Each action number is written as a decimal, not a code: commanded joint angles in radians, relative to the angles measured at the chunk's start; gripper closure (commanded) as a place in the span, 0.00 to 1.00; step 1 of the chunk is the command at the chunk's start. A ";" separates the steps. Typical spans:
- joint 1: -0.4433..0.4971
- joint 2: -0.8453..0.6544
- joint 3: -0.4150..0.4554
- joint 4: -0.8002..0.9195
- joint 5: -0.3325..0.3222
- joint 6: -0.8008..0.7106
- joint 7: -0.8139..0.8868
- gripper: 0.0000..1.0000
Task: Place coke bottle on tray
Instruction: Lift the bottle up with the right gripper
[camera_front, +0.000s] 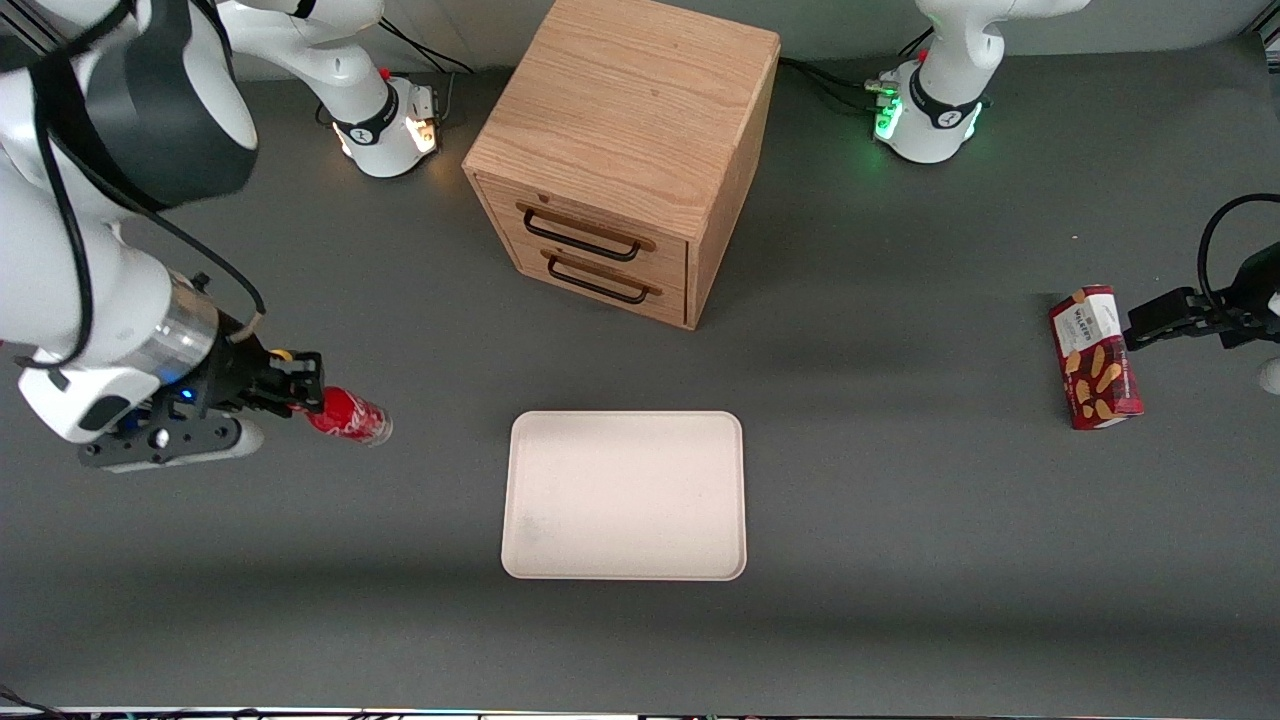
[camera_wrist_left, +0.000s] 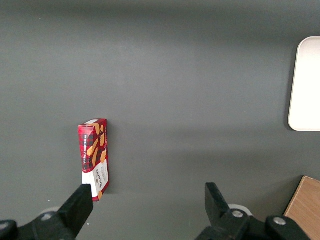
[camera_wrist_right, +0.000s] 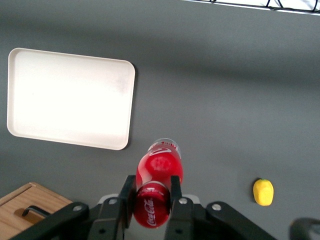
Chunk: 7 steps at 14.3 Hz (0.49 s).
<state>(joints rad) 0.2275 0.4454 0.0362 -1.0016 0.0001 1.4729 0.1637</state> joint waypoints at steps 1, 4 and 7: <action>0.030 -0.017 -0.001 -0.018 0.005 0.000 0.000 1.00; 0.082 -0.014 -0.001 -0.015 0.003 0.000 0.072 1.00; 0.144 -0.007 -0.002 -0.005 0.015 0.015 0.181 1.00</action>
<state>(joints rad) 0.3328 0.4474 0.0417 -1.0094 0.0024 1.4758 0.2654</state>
